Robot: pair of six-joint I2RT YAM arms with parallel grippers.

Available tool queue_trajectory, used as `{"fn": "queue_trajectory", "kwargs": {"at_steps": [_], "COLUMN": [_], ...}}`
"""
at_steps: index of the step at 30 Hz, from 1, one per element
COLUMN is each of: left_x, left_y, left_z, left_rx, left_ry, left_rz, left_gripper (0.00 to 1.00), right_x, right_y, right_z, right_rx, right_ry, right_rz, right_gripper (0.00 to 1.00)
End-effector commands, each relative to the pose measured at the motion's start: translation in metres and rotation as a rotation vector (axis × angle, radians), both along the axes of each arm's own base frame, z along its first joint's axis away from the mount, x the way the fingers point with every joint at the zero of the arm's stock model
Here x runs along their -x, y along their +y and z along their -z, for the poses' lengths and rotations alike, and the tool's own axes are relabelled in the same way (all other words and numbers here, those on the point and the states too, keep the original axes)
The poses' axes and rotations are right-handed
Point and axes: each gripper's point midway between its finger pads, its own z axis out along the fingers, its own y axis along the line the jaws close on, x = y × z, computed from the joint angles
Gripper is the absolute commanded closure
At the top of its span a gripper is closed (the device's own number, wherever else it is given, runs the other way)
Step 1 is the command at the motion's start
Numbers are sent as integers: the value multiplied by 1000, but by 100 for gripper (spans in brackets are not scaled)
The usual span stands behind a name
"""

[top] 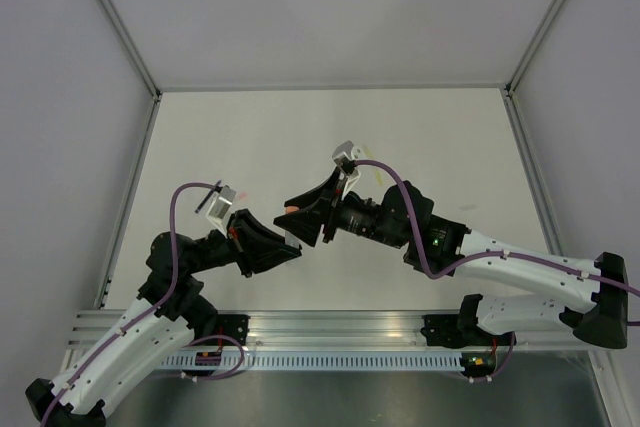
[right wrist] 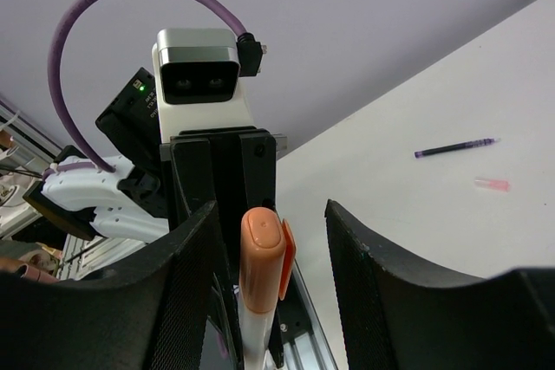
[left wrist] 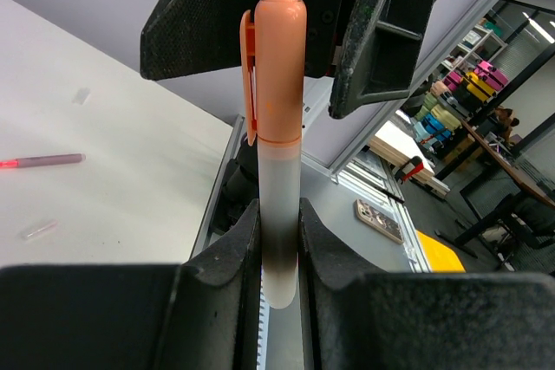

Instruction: Insert the pens into the pen caps

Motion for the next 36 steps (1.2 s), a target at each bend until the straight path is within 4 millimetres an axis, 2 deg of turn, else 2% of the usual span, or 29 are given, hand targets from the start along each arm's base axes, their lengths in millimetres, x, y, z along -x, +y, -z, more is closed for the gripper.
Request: {"fn": "queue_trajectory", "kwargs": {"at_steps": [1,5,9,18,19,21,22,24,25,36], "left_x": [3,3,3,4,3,0,0,-1,-1,-25], "left_y": [1,1,1,3,3,2,1,2,2,1], "left_z": [-2,-1,-1,-14,-16,-20,-21,-28,-31,-62], "left_rx": [9,9,11,45,48,51,53,64,70,118], "left_ry": [-50,-49,-48,-63,-64,-52,-53,-53,-55,-12], "left_rz": [10,9,11,3,1,-6,-5,-12,-17,-115], "left_gripper": [98,98,98,98,98,98,98,98,98,98], "right_x": [5,6,7,14,15,18,19,23,24,34], "right_y": [-3,-6,-5,-3,-2,-2,-2,-2,-2,1], "right_z": [-20,-27,-25,1,10,15,20,27,28,53], "right_rx": [-53,-62,-62,-43,-32,-27,-18,-11,-13,-27], "right_ry": [-25,-31,-27,19,28,34,44,52,57,102], "right_rz": [-15,-13,-20,-58,-63,-75,-82,-103,-110,-162], "right_gripper": [42,42,43,57,64,72,80,88,98,100]}}
